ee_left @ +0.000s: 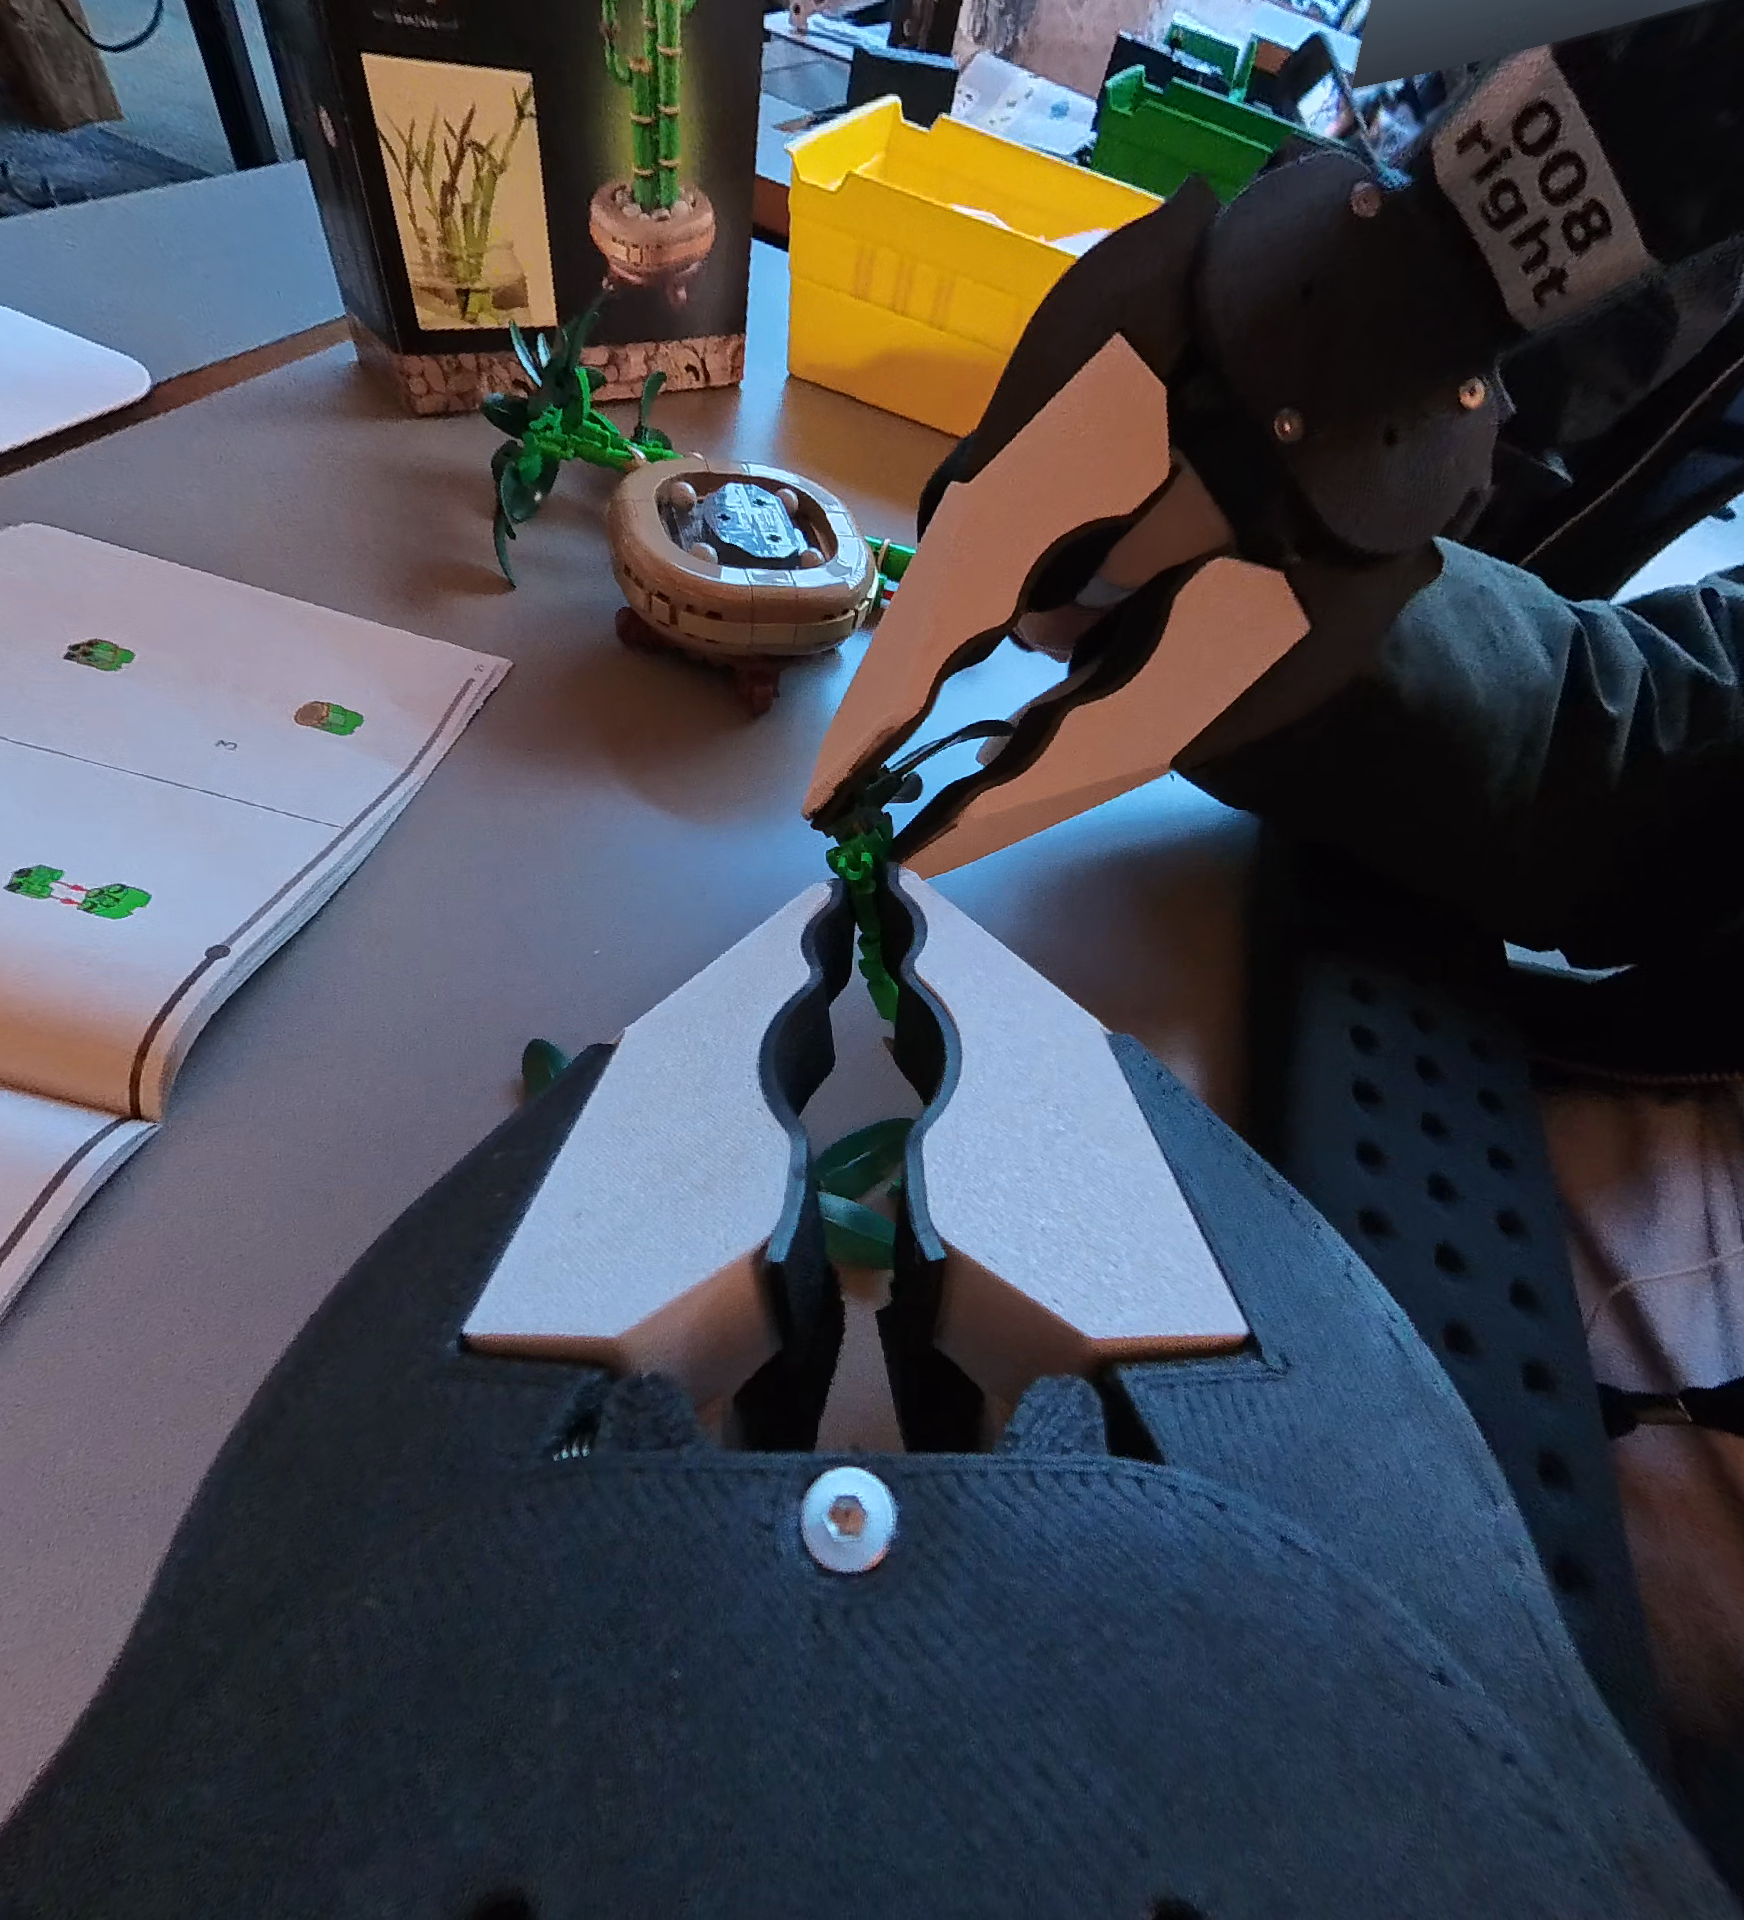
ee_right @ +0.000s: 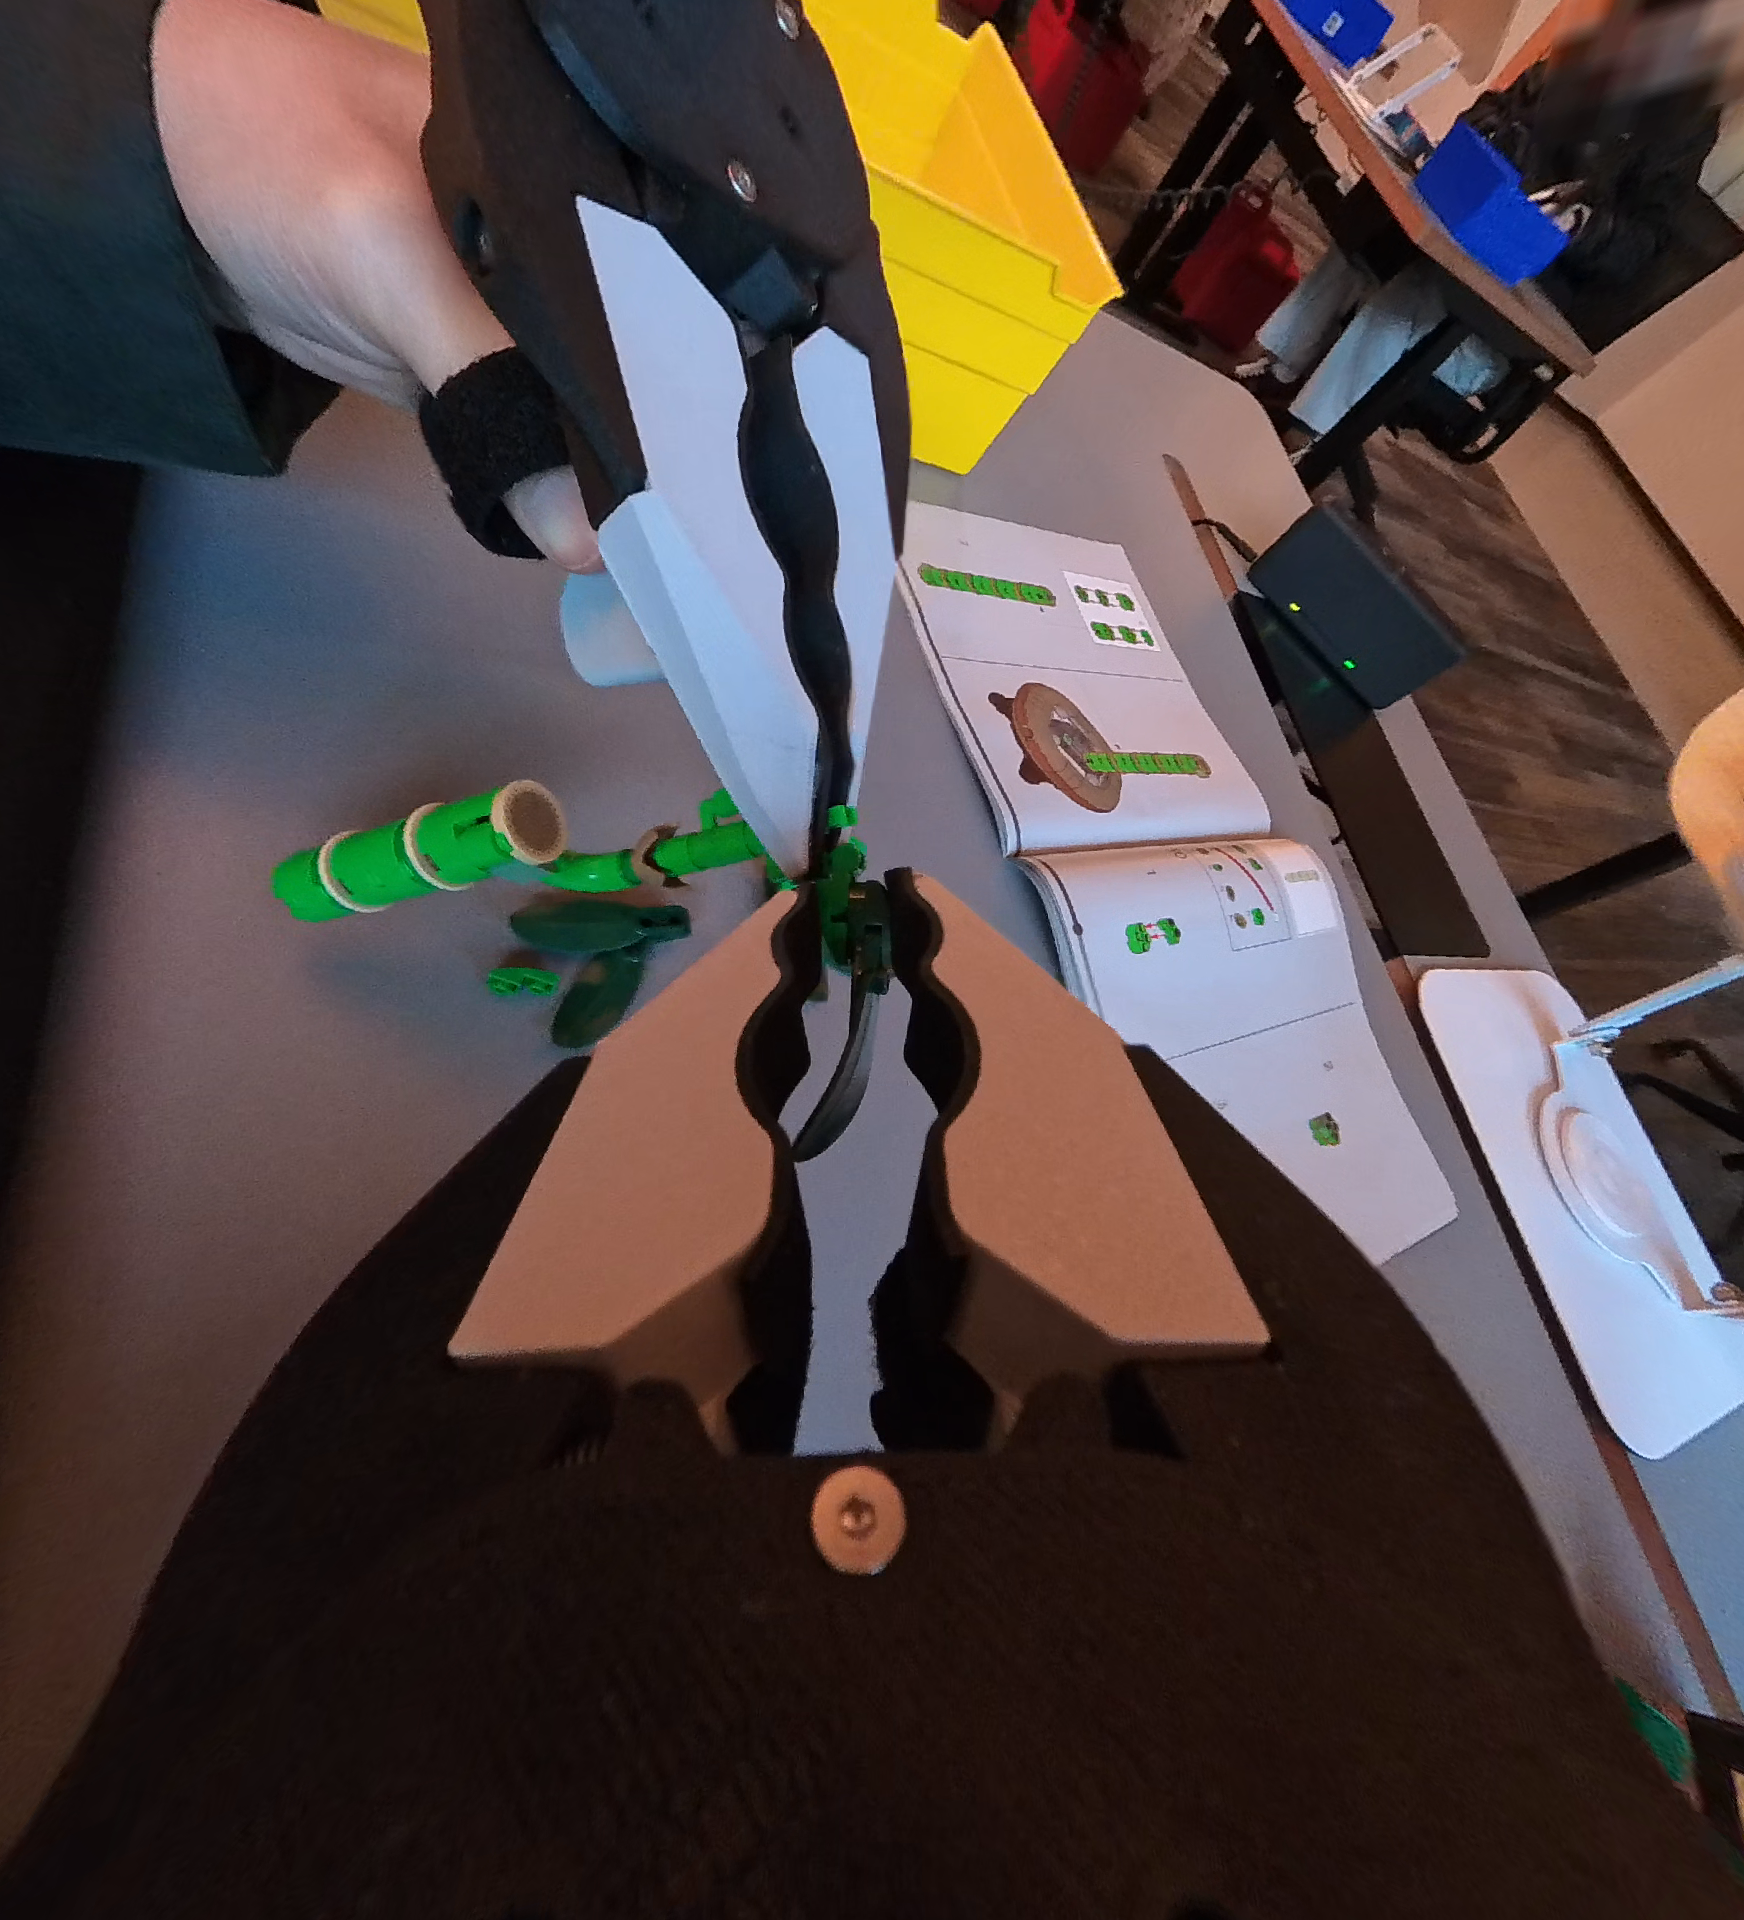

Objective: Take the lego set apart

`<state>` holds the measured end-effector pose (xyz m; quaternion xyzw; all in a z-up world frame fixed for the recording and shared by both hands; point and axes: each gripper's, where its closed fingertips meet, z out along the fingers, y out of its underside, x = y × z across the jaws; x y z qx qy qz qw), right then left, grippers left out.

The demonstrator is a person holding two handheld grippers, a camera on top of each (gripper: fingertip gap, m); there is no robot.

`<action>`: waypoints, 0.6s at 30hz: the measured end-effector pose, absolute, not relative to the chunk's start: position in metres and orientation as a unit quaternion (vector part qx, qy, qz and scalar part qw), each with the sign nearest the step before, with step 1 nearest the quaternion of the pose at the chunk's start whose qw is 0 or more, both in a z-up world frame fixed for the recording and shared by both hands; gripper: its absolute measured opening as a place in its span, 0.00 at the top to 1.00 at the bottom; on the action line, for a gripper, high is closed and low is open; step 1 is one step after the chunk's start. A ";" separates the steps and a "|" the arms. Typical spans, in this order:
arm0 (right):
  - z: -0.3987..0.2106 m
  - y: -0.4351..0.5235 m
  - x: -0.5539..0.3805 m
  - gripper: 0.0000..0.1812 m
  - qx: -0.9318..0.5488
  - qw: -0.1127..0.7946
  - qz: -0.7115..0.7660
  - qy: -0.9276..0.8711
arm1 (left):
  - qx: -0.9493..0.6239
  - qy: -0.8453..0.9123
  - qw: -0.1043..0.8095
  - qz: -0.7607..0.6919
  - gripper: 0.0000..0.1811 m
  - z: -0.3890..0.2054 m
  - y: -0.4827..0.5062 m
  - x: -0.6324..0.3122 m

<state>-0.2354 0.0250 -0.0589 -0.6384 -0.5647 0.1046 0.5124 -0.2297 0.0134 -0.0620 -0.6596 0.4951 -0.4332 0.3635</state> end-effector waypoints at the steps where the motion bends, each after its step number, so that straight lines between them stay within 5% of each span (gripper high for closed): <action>1: -0.060 0.024 -0.236 0.94 -0.639 0.509 0.111 -0.566 | -0.660 0.499 0.359 -0.431 0.98 -0.063 0.012 -0.230; 18: -0.060 0.022 -0.237 0.94 -0.648 0.496 0.157 -0.556 | -0.659 0.509 0.352 -0.427 0.98 -0.063 0.008 -0.232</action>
